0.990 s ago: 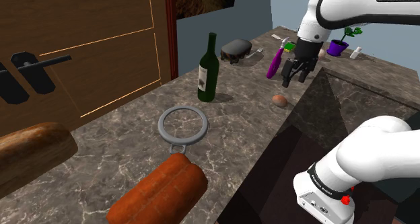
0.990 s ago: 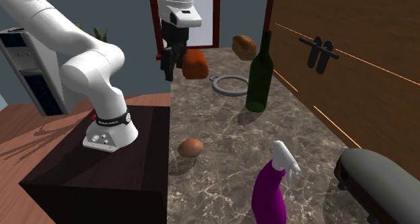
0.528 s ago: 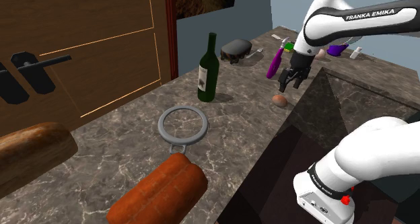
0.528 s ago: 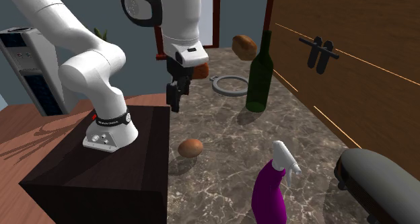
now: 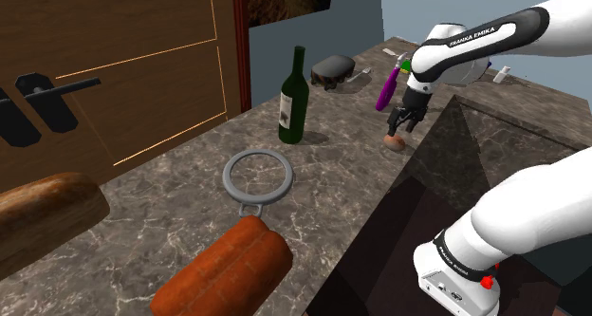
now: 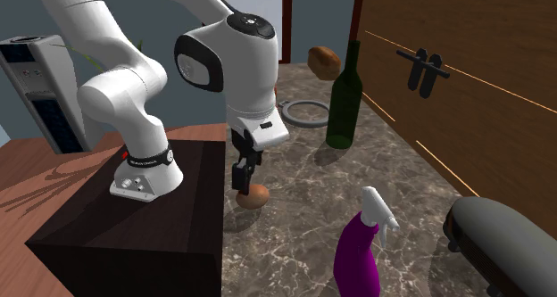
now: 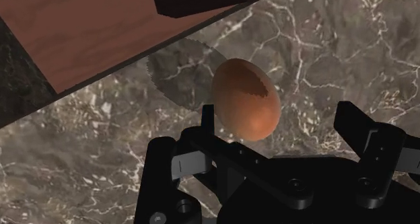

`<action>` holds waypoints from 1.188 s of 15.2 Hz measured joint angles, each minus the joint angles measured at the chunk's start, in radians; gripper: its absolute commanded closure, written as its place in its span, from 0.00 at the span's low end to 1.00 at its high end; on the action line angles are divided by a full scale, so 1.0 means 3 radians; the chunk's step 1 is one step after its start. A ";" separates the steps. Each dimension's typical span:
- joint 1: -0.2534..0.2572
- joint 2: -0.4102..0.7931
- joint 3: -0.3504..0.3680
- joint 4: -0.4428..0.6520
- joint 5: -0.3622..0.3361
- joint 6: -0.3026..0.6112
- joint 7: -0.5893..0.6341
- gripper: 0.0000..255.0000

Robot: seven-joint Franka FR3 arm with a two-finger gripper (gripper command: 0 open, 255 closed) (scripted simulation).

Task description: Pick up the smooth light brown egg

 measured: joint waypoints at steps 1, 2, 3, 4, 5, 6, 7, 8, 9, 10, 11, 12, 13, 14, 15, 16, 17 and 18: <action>0.0009 0.0082 -0.0024 0.0016 0.0032 0.0066 -0.0038 0.00; 0.0013 0.0149 -0.0045 0.0025 0.0054 0.0122 -0.0072 0.00; 0.0019 0.0215 -0.0062 0.0019 0.0078 0.0191 -0.0103 0.00; 0.0019 0.0247 -0.0072 0.0003 0.0087 0.0237 -0.0122 0.00; 0.0022 0.0286 -0.0082 -0.0012 0.0102 0.0290 -0.0143 0.00; 0.0029 0.0329 -0.0088 -0.0024 0.0121 0.0343 -0.0158 0.00; 0.0034 0.0370 -0.0096 -0.0035 0.0138 0.0392 -0.0178 0.00; 0.0041 0.0413 -0.0102 -0.0059 0.0159 0.0456 -0.0196 0.00; 0.0044 0.0437 -0.0106 -0.0076 0.0170 0.0495 -0.0206 0.00; 0.0045 0.0451 -0.0108 -0.0075 0.0176 0.0507 -0.0213 1.00; 0.0046 0.0458 -0.0109 -0.0073 0.0179 0.0513 -0.0216 1.00; 0.0047 0.0461 -0.0110 -0.0073 0.0181 0.0516 -0.0218 1.00; 0.0047 0.0463 -0.0110 -0.0072 0.0182 0.0517 -0.0219 1.00; 0.0047 0.0464 -0.0110 -0.0071 0.0182 0.0519 -0.0219 1.00; 0.0047 0.0465 -0.0110 -0.0070 0.0183 0.0519 -0.0220 1.00; 0.0047 0.0465 -0.0110 -0.0070 0.0183 0.0519 -0.0220 1.00; 0.0047 0.0466 -0.0110 -0.0069 0.0183 0.0519 -0.0220 1.00; 0.0047 0.0466 -0.0110 -0.0069 0.0184 0.0519 -0.0220 1.00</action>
